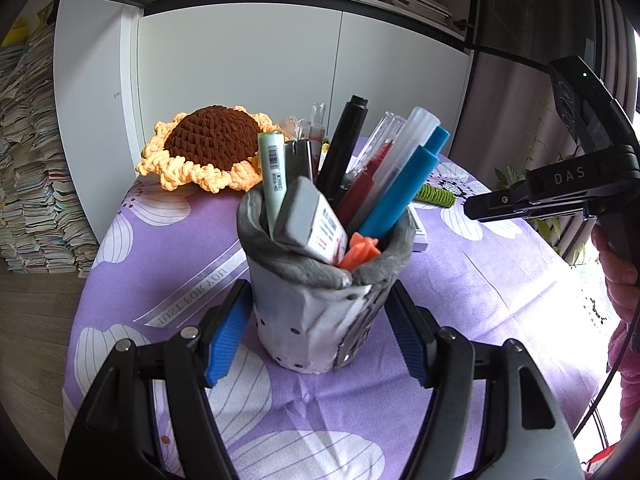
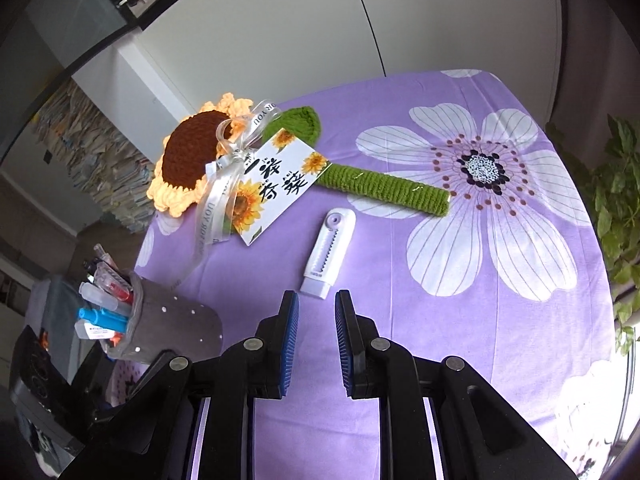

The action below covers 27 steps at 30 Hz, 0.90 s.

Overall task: Organize stationery
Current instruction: 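Grasp the white correction tape with the right gripper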

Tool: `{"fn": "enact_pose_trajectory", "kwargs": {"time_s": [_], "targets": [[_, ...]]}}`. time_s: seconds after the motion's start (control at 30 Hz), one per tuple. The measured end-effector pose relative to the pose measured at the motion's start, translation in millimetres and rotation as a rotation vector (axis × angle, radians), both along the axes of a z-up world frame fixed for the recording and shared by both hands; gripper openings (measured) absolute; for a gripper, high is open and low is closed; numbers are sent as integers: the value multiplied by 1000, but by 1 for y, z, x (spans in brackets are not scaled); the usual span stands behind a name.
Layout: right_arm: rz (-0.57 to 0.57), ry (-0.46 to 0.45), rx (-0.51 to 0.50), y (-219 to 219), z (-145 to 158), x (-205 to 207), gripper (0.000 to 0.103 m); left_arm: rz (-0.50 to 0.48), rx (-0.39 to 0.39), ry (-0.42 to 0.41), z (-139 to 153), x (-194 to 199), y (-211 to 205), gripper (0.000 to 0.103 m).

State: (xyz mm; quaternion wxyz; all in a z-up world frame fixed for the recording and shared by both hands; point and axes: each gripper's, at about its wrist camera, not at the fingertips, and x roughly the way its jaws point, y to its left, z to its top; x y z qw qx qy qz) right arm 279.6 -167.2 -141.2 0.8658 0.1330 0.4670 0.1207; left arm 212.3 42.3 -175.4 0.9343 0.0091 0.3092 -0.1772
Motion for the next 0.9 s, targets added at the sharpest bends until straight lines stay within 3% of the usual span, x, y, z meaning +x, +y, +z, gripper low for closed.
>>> {"fn": "enact_pose_trajectory", "kwargs": {"time_s": [0.3,0.6,0.73,0.9], "targets": [[80,-25,-82,23,-1,-9,18,0,0,0,0,0,0,68],[-33,78,-80,3,-22,41,19,0,0,1,0,0,0,68],[-47,133,-109,3,-30,71,44,0,2,1,0,0,0,68],[-71,181,-117,9,-39,99,44,0,2,1,0,0,0,68]]}}
